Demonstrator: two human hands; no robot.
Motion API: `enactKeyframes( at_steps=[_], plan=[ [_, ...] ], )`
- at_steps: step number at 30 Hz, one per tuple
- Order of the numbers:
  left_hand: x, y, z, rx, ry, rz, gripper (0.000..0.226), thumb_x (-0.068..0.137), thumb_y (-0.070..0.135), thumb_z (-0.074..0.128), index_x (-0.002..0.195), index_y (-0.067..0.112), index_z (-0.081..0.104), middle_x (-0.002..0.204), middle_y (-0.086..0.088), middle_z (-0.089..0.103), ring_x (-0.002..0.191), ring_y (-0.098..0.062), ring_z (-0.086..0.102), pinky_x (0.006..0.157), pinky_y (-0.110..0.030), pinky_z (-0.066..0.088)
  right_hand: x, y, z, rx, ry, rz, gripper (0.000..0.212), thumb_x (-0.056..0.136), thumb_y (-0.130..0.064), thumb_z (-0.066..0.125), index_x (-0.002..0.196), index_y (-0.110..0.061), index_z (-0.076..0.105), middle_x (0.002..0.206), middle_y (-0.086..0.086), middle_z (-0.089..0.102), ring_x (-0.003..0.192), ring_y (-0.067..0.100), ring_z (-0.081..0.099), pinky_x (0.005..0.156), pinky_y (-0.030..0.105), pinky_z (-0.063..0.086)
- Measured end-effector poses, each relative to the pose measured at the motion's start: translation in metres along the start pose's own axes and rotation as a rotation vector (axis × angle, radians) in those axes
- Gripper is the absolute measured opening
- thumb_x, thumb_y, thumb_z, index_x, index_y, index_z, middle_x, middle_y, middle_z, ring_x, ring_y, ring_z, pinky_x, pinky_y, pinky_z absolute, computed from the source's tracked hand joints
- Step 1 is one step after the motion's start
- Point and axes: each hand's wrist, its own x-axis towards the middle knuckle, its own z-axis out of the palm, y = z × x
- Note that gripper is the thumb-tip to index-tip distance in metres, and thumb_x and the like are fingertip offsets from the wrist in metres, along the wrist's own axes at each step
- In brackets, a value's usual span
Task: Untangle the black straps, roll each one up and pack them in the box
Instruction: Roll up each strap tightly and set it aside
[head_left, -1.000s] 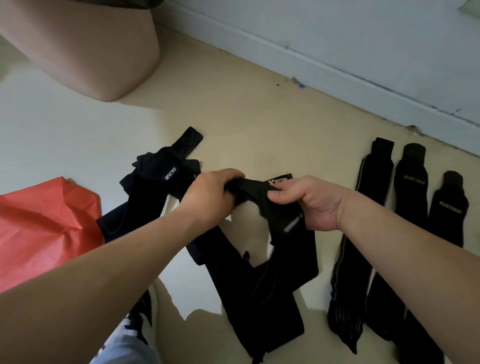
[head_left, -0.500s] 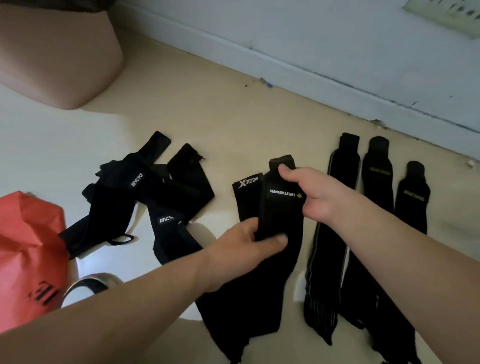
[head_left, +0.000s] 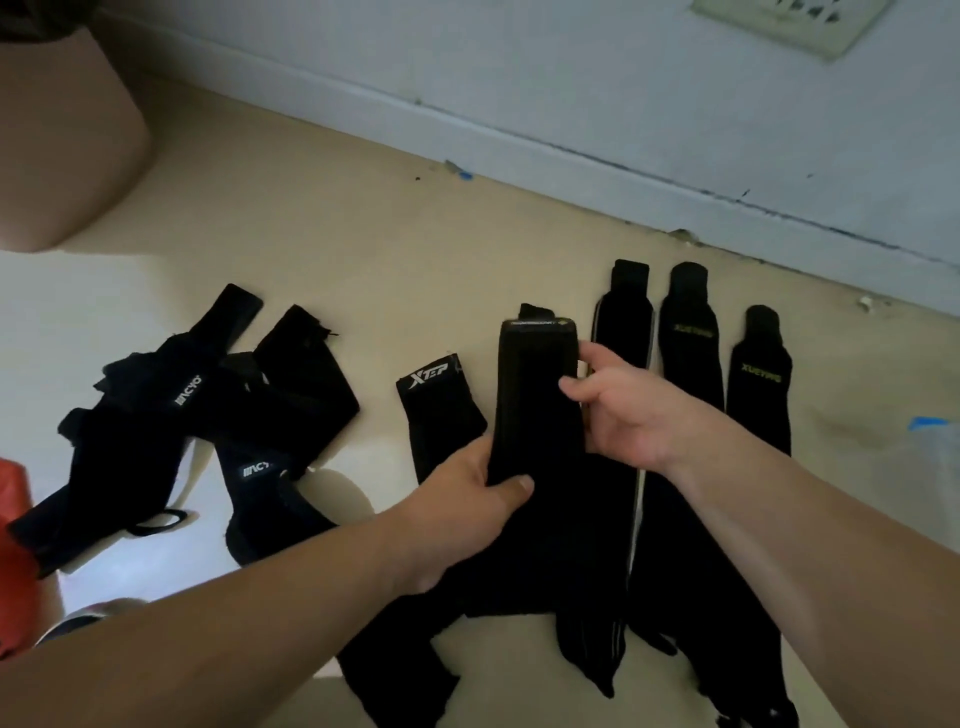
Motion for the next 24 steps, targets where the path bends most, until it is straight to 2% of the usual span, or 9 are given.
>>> enactKeyframes(
  at_steps=[3,5,8,11,14,16,18,20,24],
  plan=[
    [0.013,0.009,0.01,-0.118,-0.064,-0.084,0.038,0.103,0.029,0.069,0.14,0.031,0.063,0.124,0.001,0.078,0.117,-0.02,0.074,0.108,-0.043,0.056,0.006,-0.008,0.002,0.032,0.142,-0.167,0.054,0.104,0.008,0.045,0.138,-0.032,0.058,0.128,0.013,0.07,0.117,0.033,0.066,0.081,0.047,0.057],
    [0.016,0.007,0.015,-0.146,-0.188,-0.166,0.05,0.091,0.035,0.082,0.138,0.026,0.067,0.126,-0.002,0.078,0.12,-0.023,0.072,0.112,-0.045,0.053,0.012,-0.019,0.003,0.037,0.223,-0.248,0.051,0.103,0.007,0.047,0.131,-0.034,0.061,0.121,0.01,0.073,0.112,0.031,0.069,0.078,0.044,0.058],
    [0.015,-0.009,0.019,-0.025,-0.312,-0.21,0.056,0.085,0.023,0.086,0.139,0.025,0.067,0.13,0.004,0.076,0.127,-0.018,0.067,0.119,-0.039,0.045,0.019,-0.031,0.004,0.012,0.327,-0.294,0.049,0.103,0.005,0.051,0.131,-0.034,0.06,0.111,0.004,0.073,0.102,0.025,0.071,0.075,0.041,0.061],
    [0.011,-0.026,0.018,0.072,-0.248,-0.21,0.04,0.093,0.008,0.077,0.13,0.022,0.072,0.123,0.002,0.078,0.12,-0.015,0.071,0.11,-0.03,0.052,0.029,-0.02,0.001,-0.044,0.372,-0.261,0.048,0.107,-0.004,0.055,0.145,-0.032,0.053,0.11,0.0,0.068,0.099,0.018,0.068,0.068,0.028,0.054],
    [0.01,-0.039,0.014,-0.025,-0.026,-0.21,0.029,0.097,0.006,0.072,0.123,0.018,0.073,0.113,-0.004,0.081,0.107,-0.019,0.077,0.099,-0.033,0.06,0.036,0.003,-0.002,-0.119,0.391,-0.101,0.057,0.109,-0.018,0.057,0.161,-0.027,0.038,0.128,0.004,0.064,0.108,0.022,0.066,0.077,0.032,0.056],
    [0.016,-0.038,0.015,-0.109,0.049,-0.214,0.029,0.098,0.007,0.073,0.125,0.017,0.071,0.112,-0.008,0.081,0.106,-0.024,0.077,0.099,-0.04,0.062,0.035,0.017,-0.005,-0.096,0.385,0.078,0.053,0.108,-0.024,0.061,0.156,-0.014,0.043,0.125,0.011,0.065,0.108,0.03,0.07,0.077,0.041,0.062],
    [0.026,-0.029,0.014,-0.165,0.078,-0.198,0.032,0.098,0.007,0.072,0.128,0.016,0.069,0.114,-0.011,0.08,0.108,-0.029,0.077,0.1,-0.046,0.061,0.031,0.026,-0.008,-0.18,0.29,0.222,0.047,0.103,-0.037,0.067,0.139,-0.007,0.058,0.116,0.017,0.073,0.103,0.034,0.074,0.076,0.046,0.064],
    [0.033,-0.014,0.012,-0.223,0.086,-0.187,0.034,0.098,0.008,0.072,0.13,0.018,0.068,0.115,-0.012,0.079,0.108,-0.031,0.076,0.1,-0.048,0.06,0.028,0.033,-0.012,-0.294,0.151,0.332,0.052,0.098,-0.054,0.068,0.127,-0.01,0.068,0.116,0.014,0.075,0.104,0.032,0.073,0.077,0.043,0.061],
    [0.033,-0.005,0.012,-0.258,-0.006,-0.2,0.04,0.099,0.012,0.072,0.133,0.029,0.064,0.12,-0.008,0.079,0.113,-0.029,0.075,0.103,-0.05,0.059,0.025,0.039,-0.015,-0.249,-0.023,0.496,0.059,0.093,-0.058,0.074,0.132,-0.014,0.065,0.127,0.015,0.07,0.114,0.035,0.071,0.094,0.046,0.062]
  ],
)
